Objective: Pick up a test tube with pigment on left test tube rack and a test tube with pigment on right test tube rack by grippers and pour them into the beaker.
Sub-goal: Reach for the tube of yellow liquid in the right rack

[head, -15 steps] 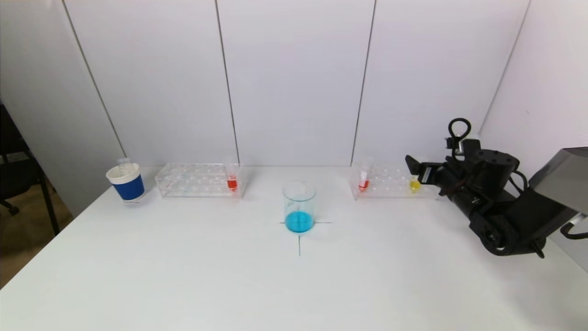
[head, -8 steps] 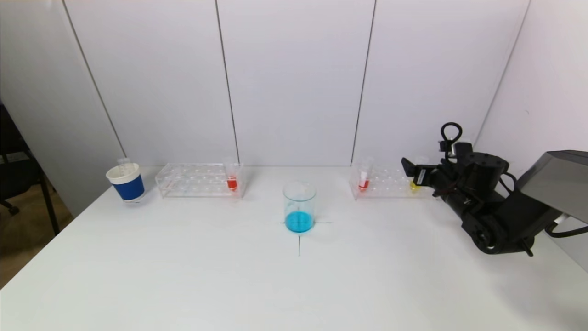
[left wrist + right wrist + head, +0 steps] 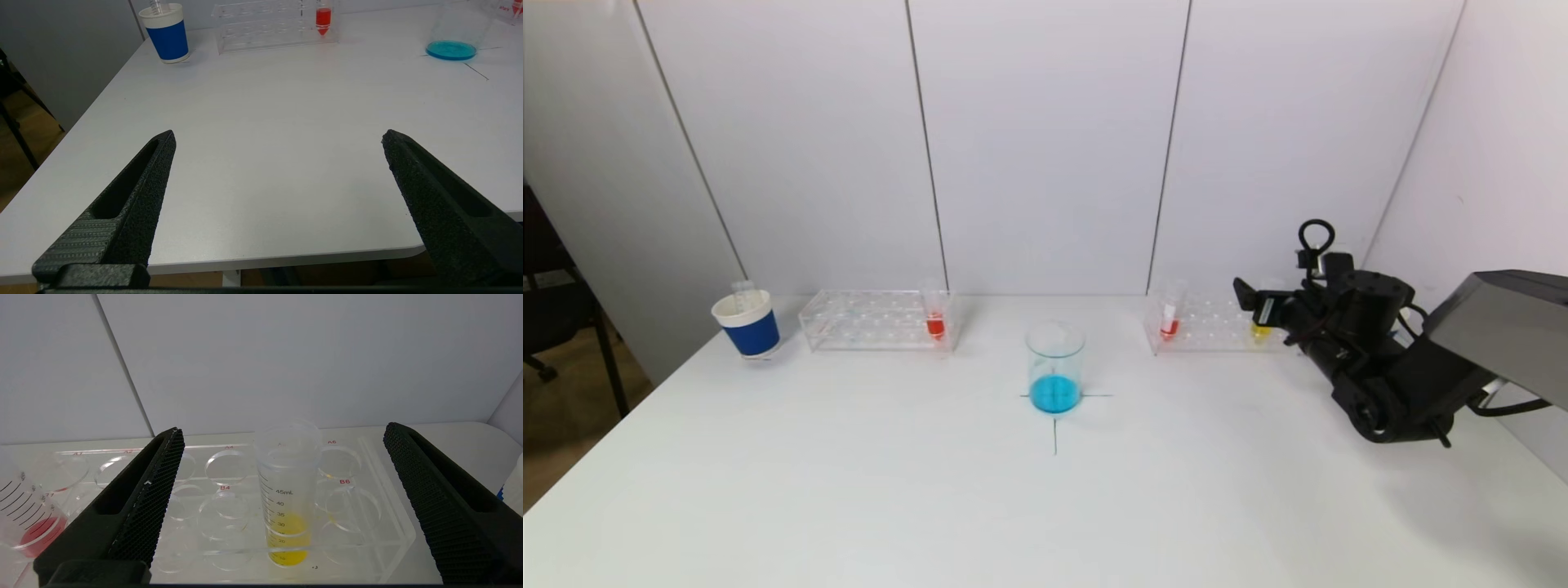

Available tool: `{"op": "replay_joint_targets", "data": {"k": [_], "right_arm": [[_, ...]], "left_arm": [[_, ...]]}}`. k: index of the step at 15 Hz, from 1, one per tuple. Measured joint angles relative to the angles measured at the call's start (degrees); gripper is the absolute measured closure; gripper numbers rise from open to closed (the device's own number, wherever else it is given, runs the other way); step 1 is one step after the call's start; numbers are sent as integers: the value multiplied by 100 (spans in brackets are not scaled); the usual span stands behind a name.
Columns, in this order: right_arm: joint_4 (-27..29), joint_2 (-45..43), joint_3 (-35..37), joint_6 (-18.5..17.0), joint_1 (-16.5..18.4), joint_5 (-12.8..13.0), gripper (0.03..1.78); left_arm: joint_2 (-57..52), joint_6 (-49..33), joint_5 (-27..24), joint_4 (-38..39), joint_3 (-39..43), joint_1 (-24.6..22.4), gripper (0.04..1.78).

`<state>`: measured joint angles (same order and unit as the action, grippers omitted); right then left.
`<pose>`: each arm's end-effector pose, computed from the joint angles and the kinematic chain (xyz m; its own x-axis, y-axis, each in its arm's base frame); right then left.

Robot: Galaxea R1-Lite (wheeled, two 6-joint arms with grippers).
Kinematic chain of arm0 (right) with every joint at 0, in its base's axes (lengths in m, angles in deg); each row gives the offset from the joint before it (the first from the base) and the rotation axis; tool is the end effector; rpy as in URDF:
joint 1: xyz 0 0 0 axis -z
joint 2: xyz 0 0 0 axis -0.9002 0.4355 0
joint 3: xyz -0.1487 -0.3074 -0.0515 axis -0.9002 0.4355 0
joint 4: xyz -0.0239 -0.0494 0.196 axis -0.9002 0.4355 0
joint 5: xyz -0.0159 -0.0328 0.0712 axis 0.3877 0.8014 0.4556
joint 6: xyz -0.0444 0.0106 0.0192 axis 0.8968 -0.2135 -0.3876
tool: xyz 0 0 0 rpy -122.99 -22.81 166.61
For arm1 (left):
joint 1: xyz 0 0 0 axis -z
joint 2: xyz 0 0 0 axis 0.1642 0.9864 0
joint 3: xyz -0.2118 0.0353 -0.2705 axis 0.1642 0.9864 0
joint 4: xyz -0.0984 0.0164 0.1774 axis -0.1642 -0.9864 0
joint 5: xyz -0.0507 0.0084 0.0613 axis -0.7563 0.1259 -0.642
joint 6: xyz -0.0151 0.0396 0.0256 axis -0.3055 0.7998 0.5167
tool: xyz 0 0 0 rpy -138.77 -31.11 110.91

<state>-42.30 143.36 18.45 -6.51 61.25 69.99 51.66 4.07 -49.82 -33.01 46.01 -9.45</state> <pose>0.4853 0.0199 0.0706 0.9979 -0.0502 -0.0418 0.0522 0.9974 0.0504 -0.0268 -0.0019 0.0742 0.9992 -0.0383 -0.0128 0.0391 0.9970 0.0672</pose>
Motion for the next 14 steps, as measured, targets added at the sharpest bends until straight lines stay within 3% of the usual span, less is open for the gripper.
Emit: {"op": "replay_joint_targets", "data": {"k": [14], "right_arm": [[-28,508,-457,123,68,-7,4]], "left_arm": [[0,0,-1,1,0,0,6]]}}
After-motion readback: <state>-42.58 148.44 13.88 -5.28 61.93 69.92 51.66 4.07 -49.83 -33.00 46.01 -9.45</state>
